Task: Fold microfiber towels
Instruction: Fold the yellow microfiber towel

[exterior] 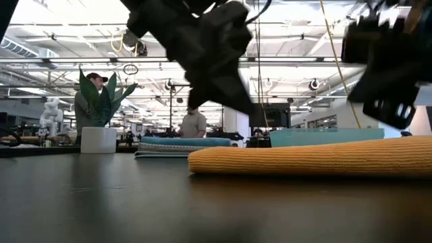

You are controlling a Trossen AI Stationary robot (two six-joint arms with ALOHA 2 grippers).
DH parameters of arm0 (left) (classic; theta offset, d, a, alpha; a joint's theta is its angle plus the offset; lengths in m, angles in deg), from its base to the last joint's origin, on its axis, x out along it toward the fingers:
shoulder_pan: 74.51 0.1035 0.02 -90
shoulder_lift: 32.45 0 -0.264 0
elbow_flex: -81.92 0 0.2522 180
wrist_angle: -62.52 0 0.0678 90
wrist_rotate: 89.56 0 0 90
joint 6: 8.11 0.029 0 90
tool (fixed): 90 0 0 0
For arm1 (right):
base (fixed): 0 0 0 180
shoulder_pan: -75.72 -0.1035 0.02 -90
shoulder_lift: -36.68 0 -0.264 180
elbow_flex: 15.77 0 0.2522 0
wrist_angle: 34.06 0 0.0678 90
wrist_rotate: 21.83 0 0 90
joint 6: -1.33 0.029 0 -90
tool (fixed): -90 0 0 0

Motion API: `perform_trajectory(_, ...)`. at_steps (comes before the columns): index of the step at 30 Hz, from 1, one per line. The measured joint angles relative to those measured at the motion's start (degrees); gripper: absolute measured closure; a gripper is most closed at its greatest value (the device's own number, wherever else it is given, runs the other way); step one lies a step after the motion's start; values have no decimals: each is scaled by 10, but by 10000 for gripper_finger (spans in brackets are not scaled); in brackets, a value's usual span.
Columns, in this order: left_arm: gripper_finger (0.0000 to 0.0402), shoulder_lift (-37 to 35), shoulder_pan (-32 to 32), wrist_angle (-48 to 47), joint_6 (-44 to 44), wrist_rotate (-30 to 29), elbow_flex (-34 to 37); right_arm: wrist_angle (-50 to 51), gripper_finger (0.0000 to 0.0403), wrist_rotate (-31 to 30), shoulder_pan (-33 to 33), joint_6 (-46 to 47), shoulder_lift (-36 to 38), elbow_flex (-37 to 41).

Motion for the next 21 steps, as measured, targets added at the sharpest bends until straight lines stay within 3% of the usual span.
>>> perform_trajectory(8, 401, 15, 33, -22, -13, -17, 0, 45, 403, -16, -82, 35, -104, -101)
perform_trajectory(12, 401, 31, 40, -26, -18, 6, 0, 35, 403, -15, -99, 76, -158, -102)
perform_trajectory(21, 401, 52, 40, -46, -13, 17, 0, 13, 403, -33, -110, 100, -192, -104)
